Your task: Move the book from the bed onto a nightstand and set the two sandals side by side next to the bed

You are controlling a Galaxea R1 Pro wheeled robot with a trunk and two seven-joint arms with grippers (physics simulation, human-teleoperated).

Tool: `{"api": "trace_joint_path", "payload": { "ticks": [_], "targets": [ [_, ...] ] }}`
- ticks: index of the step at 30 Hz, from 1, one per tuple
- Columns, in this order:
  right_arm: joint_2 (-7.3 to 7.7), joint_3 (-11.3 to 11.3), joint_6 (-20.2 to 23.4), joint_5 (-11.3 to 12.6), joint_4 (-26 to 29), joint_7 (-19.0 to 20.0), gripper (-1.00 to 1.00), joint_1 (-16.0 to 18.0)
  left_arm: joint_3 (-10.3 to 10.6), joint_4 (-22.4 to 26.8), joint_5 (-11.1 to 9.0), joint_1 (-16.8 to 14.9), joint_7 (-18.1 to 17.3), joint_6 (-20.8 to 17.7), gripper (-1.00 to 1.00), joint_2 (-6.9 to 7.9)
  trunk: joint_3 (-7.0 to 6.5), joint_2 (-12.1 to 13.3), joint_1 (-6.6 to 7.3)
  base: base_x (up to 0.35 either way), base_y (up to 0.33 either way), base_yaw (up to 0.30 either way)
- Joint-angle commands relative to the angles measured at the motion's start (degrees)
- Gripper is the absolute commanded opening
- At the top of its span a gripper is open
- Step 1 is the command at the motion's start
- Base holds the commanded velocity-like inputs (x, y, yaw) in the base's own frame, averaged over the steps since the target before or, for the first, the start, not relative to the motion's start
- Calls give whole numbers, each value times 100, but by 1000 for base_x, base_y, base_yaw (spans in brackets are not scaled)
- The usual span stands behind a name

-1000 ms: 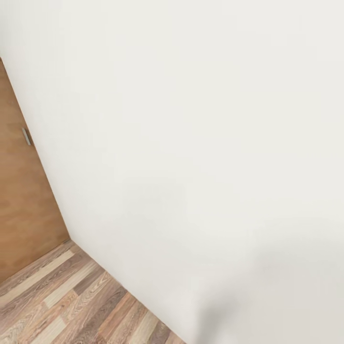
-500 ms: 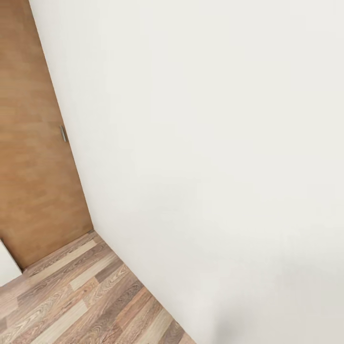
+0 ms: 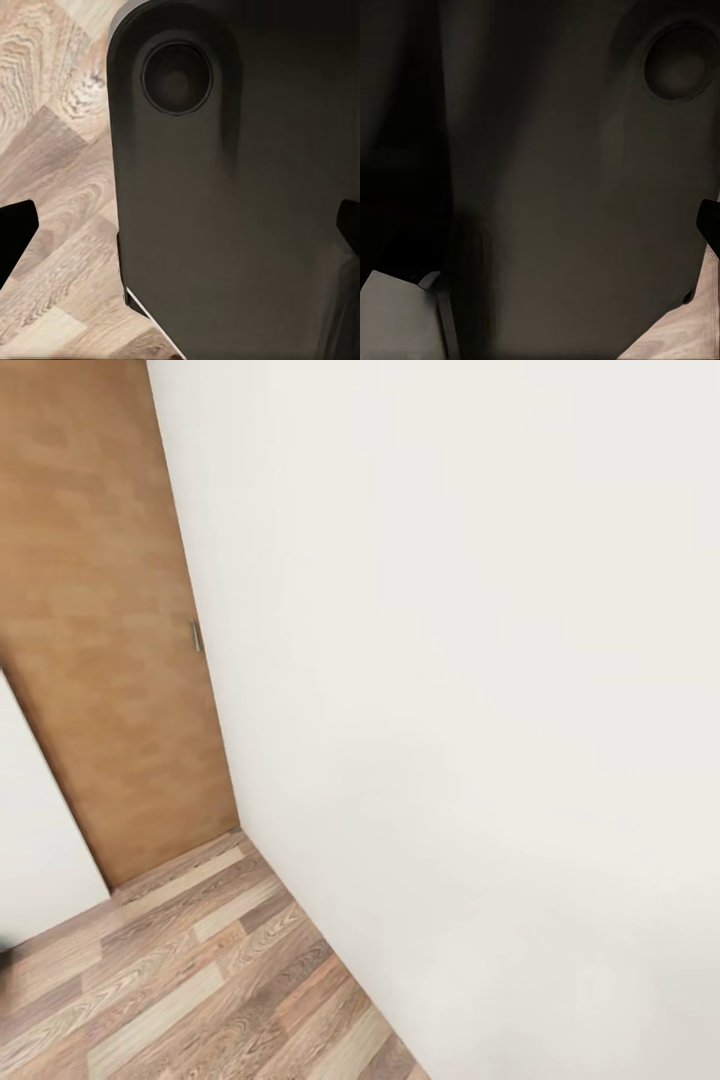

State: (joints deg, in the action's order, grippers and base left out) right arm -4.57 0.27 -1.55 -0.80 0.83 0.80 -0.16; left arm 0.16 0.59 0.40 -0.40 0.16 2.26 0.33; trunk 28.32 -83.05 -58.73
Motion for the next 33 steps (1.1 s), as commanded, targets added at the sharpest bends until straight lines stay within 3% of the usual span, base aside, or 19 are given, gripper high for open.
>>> {"api": "trace_joint_path", "payload": {
  "ticks": [1, 33],
  "targets": [
    [0, 0, -12, -8, 5, 8, 100, -2, 2, -6, 4, -4, 2, 20, 100, 1, 5, -2, 0, 0, 0, 289],
    [0, 1, -12, -11, 8, 8, 100, -2, 2, -6, 4, -4, 2, 162, 100, -9, 5, -2, 0, 0, 0, 289]
  ]
}}
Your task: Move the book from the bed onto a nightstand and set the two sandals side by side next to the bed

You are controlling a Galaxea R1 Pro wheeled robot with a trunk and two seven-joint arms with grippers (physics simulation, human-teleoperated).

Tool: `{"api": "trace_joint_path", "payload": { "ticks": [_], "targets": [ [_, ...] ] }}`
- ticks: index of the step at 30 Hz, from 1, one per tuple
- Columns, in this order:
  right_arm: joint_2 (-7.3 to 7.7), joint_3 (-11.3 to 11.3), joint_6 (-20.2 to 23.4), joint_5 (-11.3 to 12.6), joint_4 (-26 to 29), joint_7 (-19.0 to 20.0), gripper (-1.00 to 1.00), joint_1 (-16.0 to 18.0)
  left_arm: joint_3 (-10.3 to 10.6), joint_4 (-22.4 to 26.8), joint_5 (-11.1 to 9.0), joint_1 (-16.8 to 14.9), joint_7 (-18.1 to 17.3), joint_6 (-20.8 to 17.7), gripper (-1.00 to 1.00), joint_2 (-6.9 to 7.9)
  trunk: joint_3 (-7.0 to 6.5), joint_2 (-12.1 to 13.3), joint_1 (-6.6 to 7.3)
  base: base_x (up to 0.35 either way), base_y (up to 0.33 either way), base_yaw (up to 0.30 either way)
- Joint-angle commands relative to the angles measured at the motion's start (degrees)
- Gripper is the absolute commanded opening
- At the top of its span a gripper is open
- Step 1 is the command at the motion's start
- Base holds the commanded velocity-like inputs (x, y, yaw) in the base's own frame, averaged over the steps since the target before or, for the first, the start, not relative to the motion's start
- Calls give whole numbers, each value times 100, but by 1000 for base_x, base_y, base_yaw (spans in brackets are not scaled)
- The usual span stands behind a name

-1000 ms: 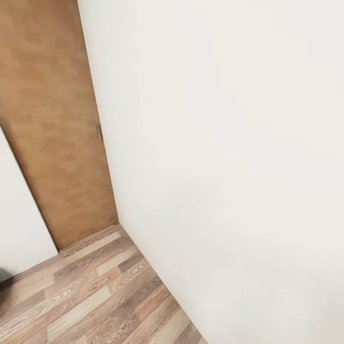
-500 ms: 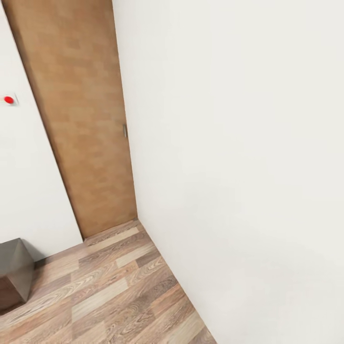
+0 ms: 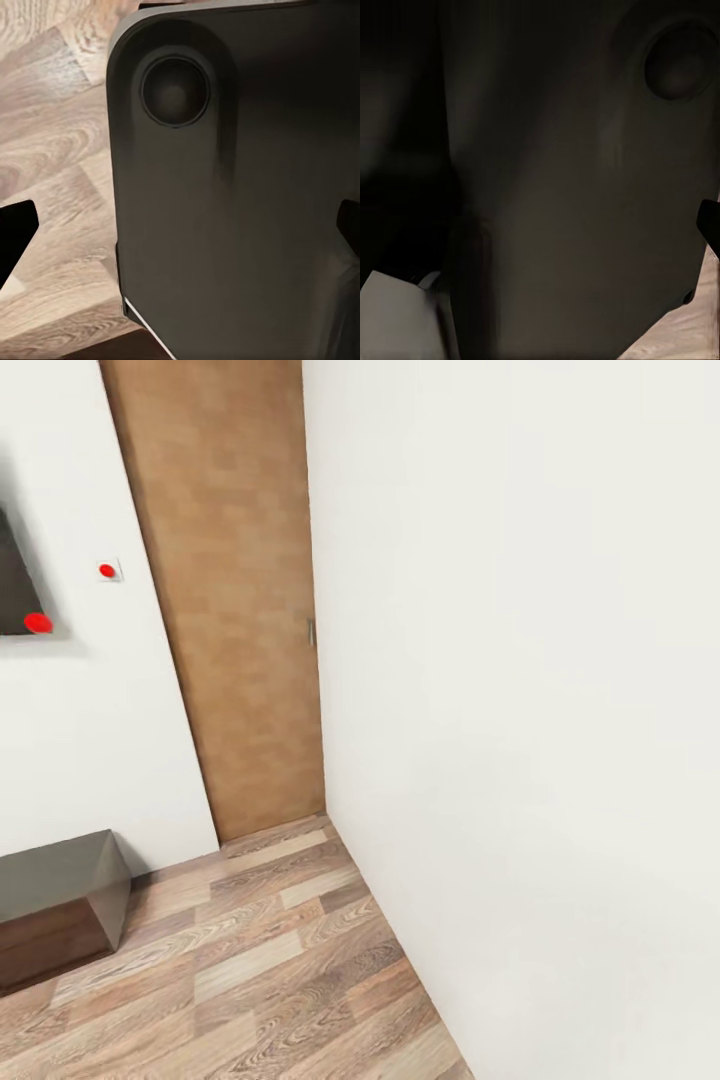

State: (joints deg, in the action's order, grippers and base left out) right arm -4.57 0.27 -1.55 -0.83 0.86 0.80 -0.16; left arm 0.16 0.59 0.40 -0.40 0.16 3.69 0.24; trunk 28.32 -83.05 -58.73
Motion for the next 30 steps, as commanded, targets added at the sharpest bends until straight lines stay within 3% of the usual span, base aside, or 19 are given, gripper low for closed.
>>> {"api": "trace_joint_path", "payload": {
  "ticks": [1, 19, 30],
  "targets": [
    [0, 2, -12, -9, 8, 8, 100, -2, 2, -6, 4, -4, 2, 21, 100, -1, 5, -3, 0, 0, 0, 288],
    [10, 42, -14, -34, 97, 11, 100, -1, -17, -6, -19, -4, 4, 32, 100, 7, 5, -3, 0, 0, 0, 289],
    [17, 264, -102, -39, 113, 9, 100, -1, -51, -6, -40, -4, 2, 24, 100, 1, 13, -3, 0, 0, 0, 287]
  ]
}}
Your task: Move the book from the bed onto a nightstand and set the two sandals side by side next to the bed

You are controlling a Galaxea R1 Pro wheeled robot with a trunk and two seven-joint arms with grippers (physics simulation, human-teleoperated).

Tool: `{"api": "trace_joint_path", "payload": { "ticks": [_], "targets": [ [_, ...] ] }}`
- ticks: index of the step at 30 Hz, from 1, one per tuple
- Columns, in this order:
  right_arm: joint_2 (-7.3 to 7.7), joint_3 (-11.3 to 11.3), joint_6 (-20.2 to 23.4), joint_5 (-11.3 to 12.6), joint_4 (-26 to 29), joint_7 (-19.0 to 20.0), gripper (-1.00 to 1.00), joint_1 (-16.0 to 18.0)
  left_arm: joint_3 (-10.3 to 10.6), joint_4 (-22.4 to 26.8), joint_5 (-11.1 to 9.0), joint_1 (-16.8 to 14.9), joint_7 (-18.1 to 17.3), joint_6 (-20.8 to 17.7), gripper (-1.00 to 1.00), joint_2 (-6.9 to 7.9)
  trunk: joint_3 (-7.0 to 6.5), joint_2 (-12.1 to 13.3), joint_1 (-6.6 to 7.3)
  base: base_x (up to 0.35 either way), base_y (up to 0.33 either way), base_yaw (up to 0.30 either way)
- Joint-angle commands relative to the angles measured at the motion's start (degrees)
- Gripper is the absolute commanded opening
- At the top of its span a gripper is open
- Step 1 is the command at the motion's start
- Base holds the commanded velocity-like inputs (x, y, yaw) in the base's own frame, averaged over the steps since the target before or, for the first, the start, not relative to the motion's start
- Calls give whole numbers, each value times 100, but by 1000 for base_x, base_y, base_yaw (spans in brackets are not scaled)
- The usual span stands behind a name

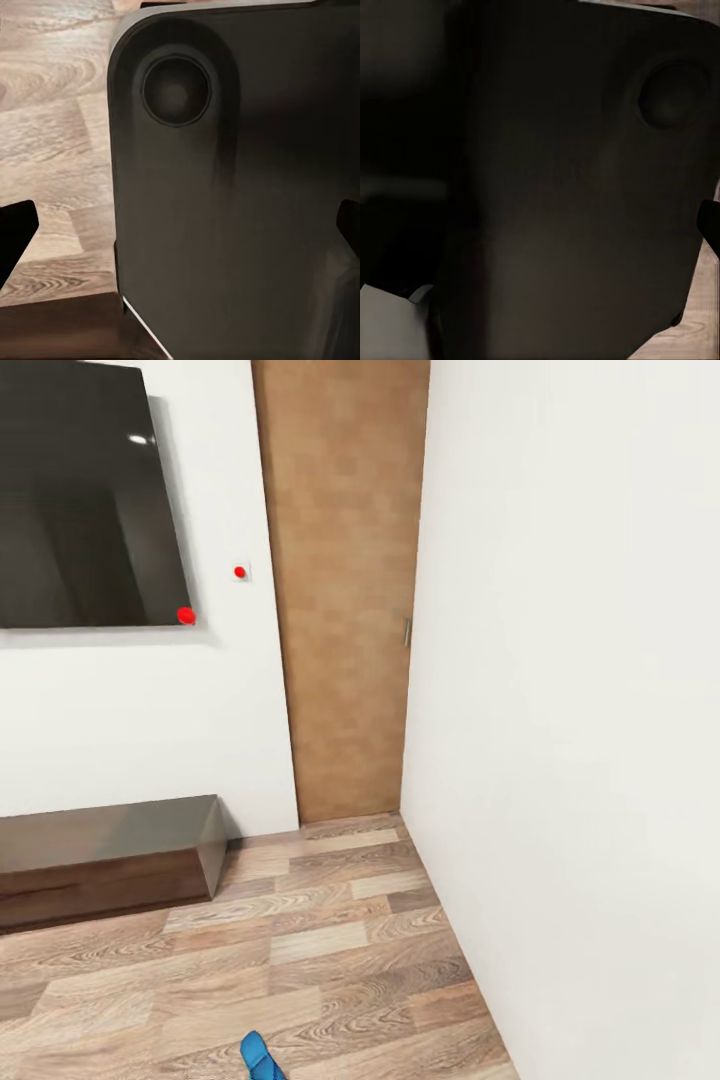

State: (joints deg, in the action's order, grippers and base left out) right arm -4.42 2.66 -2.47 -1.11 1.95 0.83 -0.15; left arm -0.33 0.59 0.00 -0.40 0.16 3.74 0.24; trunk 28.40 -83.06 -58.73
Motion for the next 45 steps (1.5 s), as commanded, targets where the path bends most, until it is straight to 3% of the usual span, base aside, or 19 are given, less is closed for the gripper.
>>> {"api": "trace_joint_path", "payload": {
  "ticks": [1, 45],
  "targets": [
    [3, 42, -21, -11, 6, 5, 100, 0, -6, -6, -3, -4, 2, 20, 100, 0, 7, -2, 0, 0, 0, 282],
    [98, 103, -70, -54, 628, -8, 100, 1, 12, 45, -8, -10, -7, 49, 100, 4, 157, -2, 0, 0, 0, 272]
  ]
}}
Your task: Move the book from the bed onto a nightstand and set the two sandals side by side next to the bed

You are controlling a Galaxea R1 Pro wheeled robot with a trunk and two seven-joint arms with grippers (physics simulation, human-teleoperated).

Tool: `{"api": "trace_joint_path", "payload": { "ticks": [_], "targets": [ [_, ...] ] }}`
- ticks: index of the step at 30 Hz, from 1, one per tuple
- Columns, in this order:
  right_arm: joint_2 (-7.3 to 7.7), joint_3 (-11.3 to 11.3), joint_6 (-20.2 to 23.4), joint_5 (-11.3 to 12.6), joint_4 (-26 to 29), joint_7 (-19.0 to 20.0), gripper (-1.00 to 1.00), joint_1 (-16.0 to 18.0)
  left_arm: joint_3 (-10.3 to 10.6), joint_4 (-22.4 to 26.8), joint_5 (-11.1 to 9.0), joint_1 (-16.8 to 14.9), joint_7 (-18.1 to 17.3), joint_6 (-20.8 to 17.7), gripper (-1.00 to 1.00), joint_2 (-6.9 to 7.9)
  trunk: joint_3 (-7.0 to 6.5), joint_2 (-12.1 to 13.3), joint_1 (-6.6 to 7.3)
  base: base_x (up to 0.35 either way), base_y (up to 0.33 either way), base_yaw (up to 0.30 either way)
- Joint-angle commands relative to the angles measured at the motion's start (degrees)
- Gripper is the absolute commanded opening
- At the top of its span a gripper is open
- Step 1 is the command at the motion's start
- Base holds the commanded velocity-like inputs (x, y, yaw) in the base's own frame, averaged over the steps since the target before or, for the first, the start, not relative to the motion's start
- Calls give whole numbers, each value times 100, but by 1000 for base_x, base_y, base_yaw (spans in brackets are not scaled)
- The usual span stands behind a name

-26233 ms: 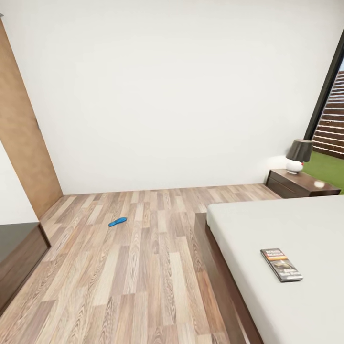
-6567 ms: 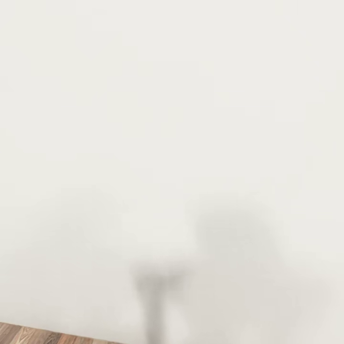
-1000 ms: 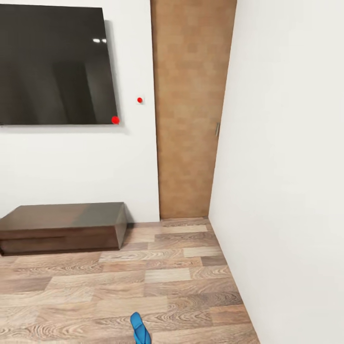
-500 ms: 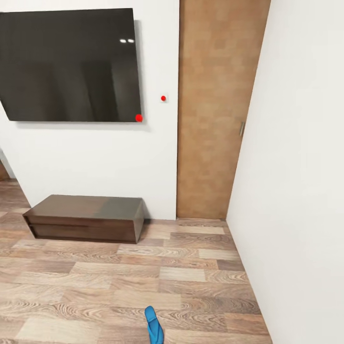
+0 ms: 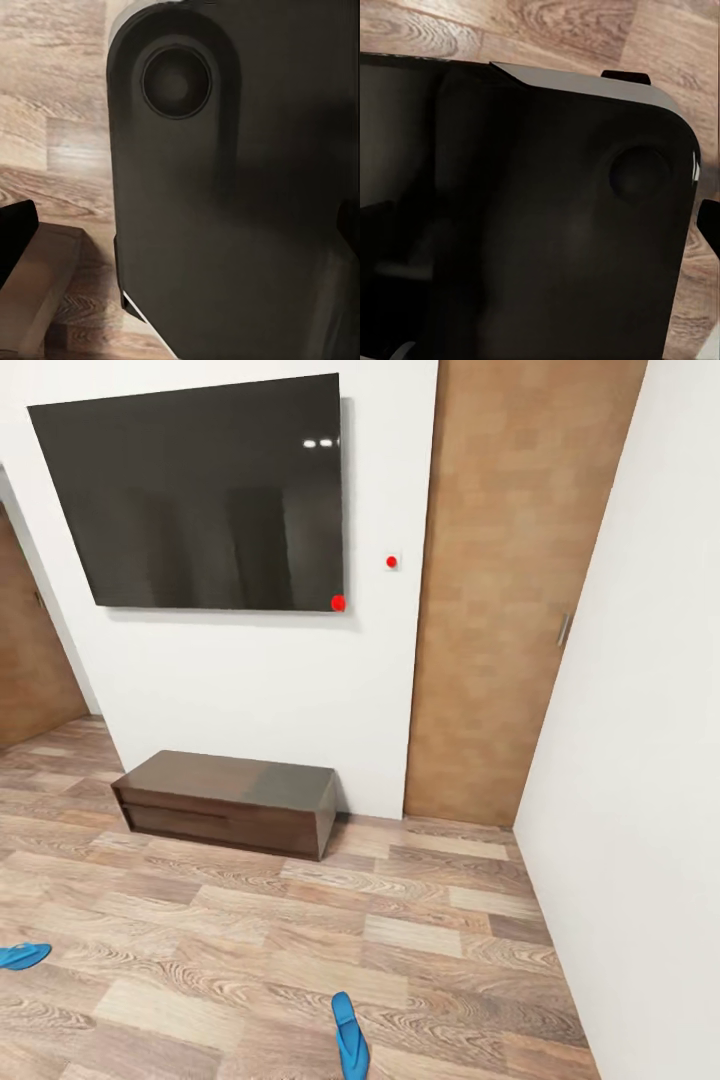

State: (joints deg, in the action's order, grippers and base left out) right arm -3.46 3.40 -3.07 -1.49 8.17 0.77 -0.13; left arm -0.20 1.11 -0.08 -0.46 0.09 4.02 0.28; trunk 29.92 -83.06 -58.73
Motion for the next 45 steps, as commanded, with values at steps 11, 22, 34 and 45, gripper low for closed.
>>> {"api": "trace_joint_path", "payload": {
  "ticks": [11, 22, 34, 45],
  "targets": [
    [178, 22, -12, -48, 110, -6, 100, 3, 16, 307, -1, -6, 8, 34, 100, 11, 45, -2, 0, 0, 0, 263],
    [223, 21, -16, -52, 128, -7, 100, 4, 8, 427, -1, -7, 2, 62, 100, 12, 84, -2, 0, 0, 0, 228],
    [225, 21, -54, -53, 127, -7, 100, 4, 13, 443, -1, -7, 8, 162, 100, 8, 110, -2, 0, 0, 0, 138],
    [224, 22, -97, -53, 124, -7, 100, 4, -13, 443, -1, -7, 6, 185, 100, 15, 113, -2, 0, 0, 0, 41]
  ]
}}
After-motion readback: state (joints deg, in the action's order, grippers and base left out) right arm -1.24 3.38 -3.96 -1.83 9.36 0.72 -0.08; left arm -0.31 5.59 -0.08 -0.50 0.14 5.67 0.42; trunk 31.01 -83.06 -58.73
